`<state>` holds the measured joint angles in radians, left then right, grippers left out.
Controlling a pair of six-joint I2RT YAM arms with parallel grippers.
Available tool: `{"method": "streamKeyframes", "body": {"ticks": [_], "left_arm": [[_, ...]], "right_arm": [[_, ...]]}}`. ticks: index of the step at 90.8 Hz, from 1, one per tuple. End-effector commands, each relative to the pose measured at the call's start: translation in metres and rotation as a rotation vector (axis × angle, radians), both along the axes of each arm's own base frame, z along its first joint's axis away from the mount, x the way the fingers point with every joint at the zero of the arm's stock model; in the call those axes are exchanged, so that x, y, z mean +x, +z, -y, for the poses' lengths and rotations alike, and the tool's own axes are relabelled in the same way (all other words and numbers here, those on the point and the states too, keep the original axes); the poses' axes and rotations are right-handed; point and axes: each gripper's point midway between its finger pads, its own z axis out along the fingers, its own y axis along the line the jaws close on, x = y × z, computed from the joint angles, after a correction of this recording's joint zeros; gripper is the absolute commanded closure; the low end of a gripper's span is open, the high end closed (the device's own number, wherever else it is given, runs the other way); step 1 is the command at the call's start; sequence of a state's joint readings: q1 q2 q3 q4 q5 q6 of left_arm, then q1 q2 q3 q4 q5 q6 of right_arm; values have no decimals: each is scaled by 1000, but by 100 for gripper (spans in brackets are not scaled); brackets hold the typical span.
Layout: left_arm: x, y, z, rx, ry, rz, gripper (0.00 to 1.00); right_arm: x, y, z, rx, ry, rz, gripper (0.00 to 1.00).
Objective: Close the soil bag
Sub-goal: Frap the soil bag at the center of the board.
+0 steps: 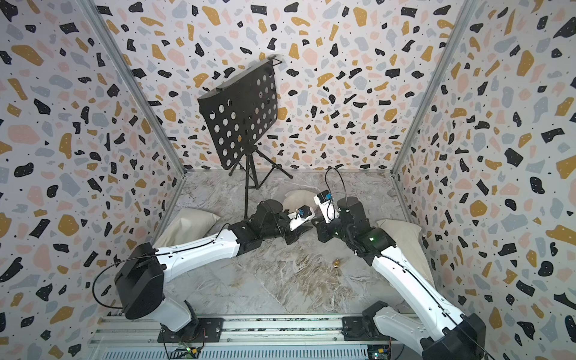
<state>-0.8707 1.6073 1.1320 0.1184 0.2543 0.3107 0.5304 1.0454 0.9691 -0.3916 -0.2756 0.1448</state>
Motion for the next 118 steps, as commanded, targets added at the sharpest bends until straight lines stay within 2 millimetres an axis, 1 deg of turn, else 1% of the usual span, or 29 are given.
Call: {"method": "streamKeyframes", "body": {"ticks": [1, 5, 10, 15, 20, 26, 34, 44, 55, 63, 71, 80, 87, 94, 102, 107, 112, 117, 118], "left_arm": [[11, 36, 18, -98, -23, 95, 70], [18, 38, 20, -104, -1, 109, 74], [30, 39, 20, -106, 55, 128, 83], [42, 36, 18, -93, 115, 146, 88], [52, 34, 16, -84, 162, 163, 90], [57, 30, 14, -82, 191, 172, 91], [64, 24, 10, -74, 234, 182, 96], [78, 8, -5, -14, 333, 204, 98], [100, -12, -37, 72, 485, 211, 98], [112, -28, -61, 128, 573, 194, 91], [122, -42, -82, 187, 652, 187, 88], [135, -55, -110, 233, 757, 163, 86], [144, -66, -137, 242, 842, 105, 85], [150, -72, -166, 241, 915, 64, 85], [155, -69, -201, 242, 999, 43, 86], [156, -58, -221, 233, 1046, 45, 87], [153, -45, -240, 218, 1080, 44, 91], [145, -27, -246, 193, 1076, 48, 93], [142, -18, -247, 173, 1071, 58, 93]], "right_arm": [[2, 25, -1, 16, 2, 66, 100], [2, 25, 0, 14, -1, 67, 100], [2, 28, 2, 12, -11, 76, 100], [2, 32, 6, 5, -24, 94, 100], [1, 38, 10, -1, -34, 116, 100], [0, 43, 12, -5, -40, 127, 100], [0, 50, 17, -6, -60, 149, 100], [-2, 67, 31, -13, -118, 214, 100], [-5, 93, 45, -2, -174, 296, 100], [-7, 113, 51, 22, -196, 345, 100], [-11, 132, 53, 59, -204, 382, 100], [-16, 148, 53, 94, -196, 410, 100], [-19, 156, 54, 109, -195, 427, 100], [-21, 163, 56, 123, -202, 442, 100], [-21, 166, 58, 126, -211, 450, 100], [-22, 170, 59, 132, -212, 457, 100], [-24, 174, 58, 135, -204, 466, 100], [-26, 178, 58, 138, -195, 470, 100], [-27, 178, 58, 137, -191, 471, 100]]}}
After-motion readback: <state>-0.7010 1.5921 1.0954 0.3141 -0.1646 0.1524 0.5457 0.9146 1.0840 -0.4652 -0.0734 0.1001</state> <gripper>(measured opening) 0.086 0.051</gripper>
